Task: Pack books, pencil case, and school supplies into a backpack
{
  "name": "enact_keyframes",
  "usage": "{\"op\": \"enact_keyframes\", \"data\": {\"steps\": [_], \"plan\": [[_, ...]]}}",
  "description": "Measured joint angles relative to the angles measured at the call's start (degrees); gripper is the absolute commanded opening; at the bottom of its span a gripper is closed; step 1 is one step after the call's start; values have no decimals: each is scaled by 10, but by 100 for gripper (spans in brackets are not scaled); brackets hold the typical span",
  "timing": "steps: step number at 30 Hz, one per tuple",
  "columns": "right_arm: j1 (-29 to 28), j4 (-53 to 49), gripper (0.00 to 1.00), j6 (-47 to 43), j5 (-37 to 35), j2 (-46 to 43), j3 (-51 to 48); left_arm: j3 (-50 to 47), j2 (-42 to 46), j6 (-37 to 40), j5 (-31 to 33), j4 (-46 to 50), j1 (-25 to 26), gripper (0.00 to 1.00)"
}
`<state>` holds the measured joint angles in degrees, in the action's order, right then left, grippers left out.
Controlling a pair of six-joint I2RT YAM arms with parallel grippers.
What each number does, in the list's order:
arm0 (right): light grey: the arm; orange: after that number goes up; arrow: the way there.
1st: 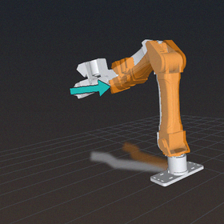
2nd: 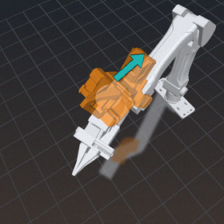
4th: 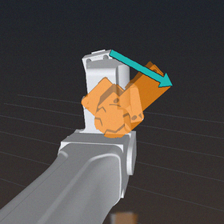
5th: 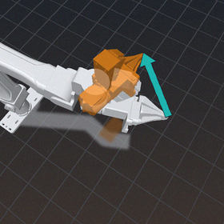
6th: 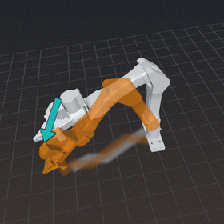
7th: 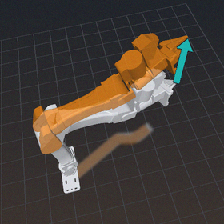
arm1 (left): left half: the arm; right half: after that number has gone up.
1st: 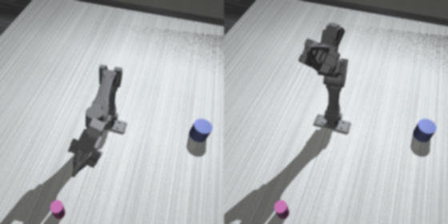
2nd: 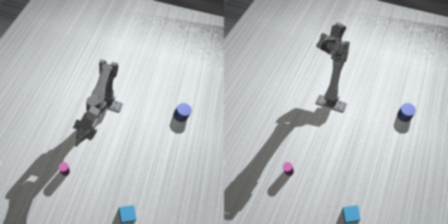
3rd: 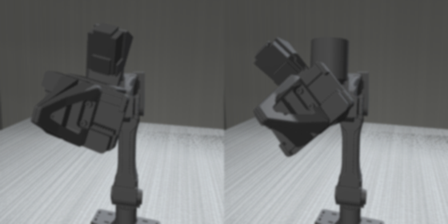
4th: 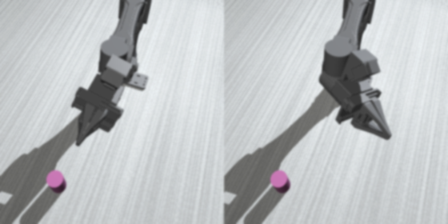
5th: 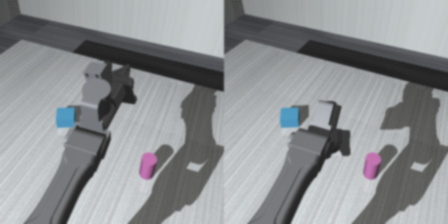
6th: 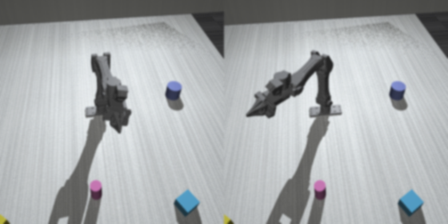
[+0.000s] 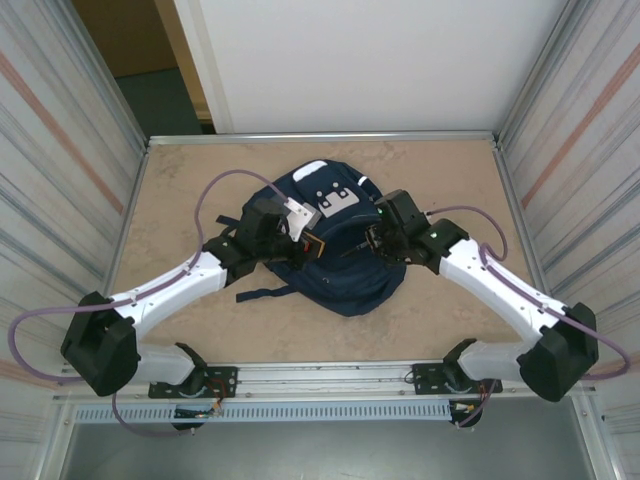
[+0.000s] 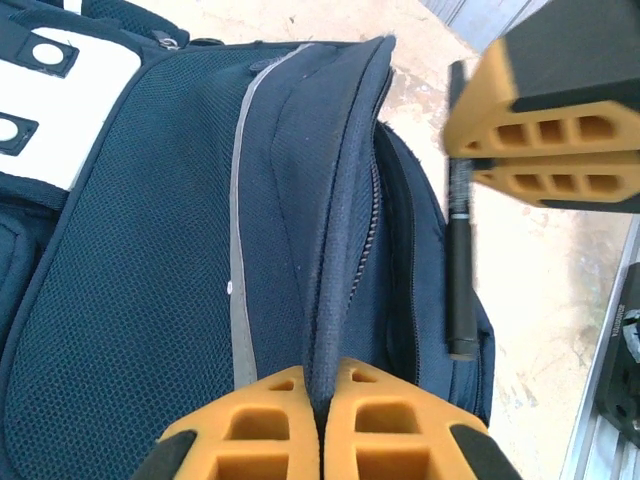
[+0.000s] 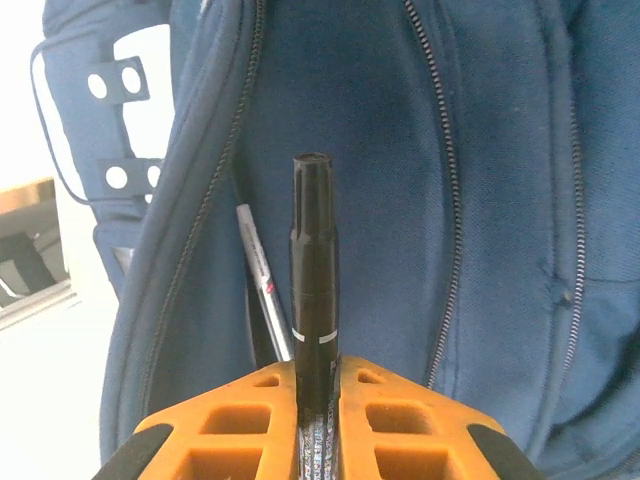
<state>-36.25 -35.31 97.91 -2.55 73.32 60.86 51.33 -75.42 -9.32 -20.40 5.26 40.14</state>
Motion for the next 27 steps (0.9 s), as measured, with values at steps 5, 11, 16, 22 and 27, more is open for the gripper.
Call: {"op": "enact_keyframes", "data": {"steps": [5, 11, 16, 22, 27], "plan": [[20, 31, 14, -13, 12, 49, 0, -13, 3, -24, -10, -28, 0, 0], [37, 52, 60, -33, 45, 122, 0, -40, 8, -60, -15, -74, -1, 0], [38, 42, 68, -70, 76, 147, 28, -60, 21, -73, -16, -91, -11, 0], [40, 32, 67, -110, 99, 108, 19, -85, 28, -78, -21, -113, -16, 0], [57, 5, 68, -147, 112, 35, -27, -89, 27, -79, -26, -115, -16, 0]]}}
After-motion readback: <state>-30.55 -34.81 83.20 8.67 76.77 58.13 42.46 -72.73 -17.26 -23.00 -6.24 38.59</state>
